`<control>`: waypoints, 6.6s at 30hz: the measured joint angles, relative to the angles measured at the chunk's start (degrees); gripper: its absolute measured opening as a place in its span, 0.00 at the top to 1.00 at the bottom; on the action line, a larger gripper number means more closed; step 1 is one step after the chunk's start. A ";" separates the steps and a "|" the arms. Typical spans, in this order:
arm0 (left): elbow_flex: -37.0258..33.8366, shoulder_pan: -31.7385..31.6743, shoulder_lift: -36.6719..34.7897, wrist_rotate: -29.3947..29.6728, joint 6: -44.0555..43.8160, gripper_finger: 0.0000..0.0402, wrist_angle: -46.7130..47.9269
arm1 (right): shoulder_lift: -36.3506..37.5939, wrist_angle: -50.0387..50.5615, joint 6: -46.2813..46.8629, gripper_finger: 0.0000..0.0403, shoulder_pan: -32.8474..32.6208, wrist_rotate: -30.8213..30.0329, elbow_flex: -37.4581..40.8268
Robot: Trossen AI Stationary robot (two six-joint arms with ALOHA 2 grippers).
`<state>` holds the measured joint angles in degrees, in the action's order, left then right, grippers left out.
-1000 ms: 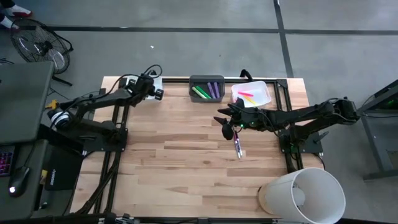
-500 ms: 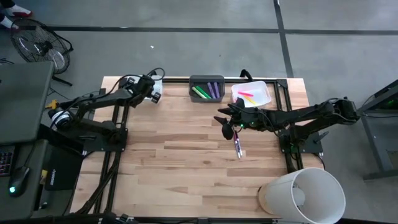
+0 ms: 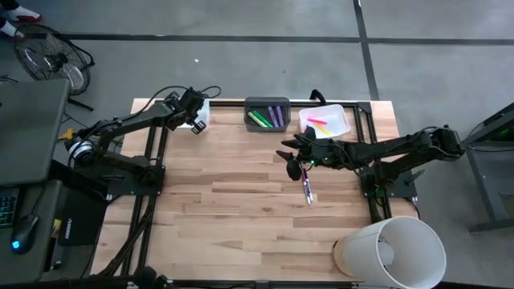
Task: Pick & Place Markers
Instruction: Put the red highlighter pen into the left white bin, then put the black highlighter pen into the left white bin
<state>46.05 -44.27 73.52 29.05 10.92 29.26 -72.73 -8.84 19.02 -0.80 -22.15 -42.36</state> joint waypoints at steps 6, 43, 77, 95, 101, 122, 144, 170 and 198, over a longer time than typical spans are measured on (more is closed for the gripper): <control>2.37 0.02 4.96 2.85 6.90 0.90 3.60 | 0.00 0.05 -0.01 0.54 0.00 0.50 0.01; 3.86 0.02 11.89 5.26 11.45 0.63 6.97 | -0.02 0.91 0.01 0.54 -2.27 0.85 0.03; 12.51 18.26 -19.86 -33.79 -4.00 0.63 10.81 | -0.02 8.80 0.36 0.54 -1.31 12.52 0.04; -21.29 41.06 -37.16 -35.20 -15.80 0.63 -32.17 | -0.30 32.26 22.38 0.54 4.59 13.63 -2.87; -26.33 45.66 -37.86 -32.38 -16.14 0.63 -39.86 | -2.74 52.15 26.95 0.55 4.55 7.08 -14.07; -26.48 49.27 -37.75 -31.45 -9.79 0.63 -41.78 | -25.33 73.06 47.43 0.55 -4.19 16.74 -24.25; -26.48 49.20 -36.83 -31.37 -9.86 0.63 -41.49 | -25.18 61.66 49.15 0.55 -6.03 18.24 -14.85; -26.46 49.20 -36.88 -30.94 -11.06 0.63 -41.14 | -25.07 57.67 51.61 0.55 -5.95 17.54 -10.59; -26.45 49.18 -36.88 -30.86 -11.36 0.63 -41.12 | -25.05 52.96 50.19 0.77 -5.90 20.02 -8.60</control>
<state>19.59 4.91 36.64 -1.80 -0.45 -11.86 -97.78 44.12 69.21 -6.70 -2.13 -50.96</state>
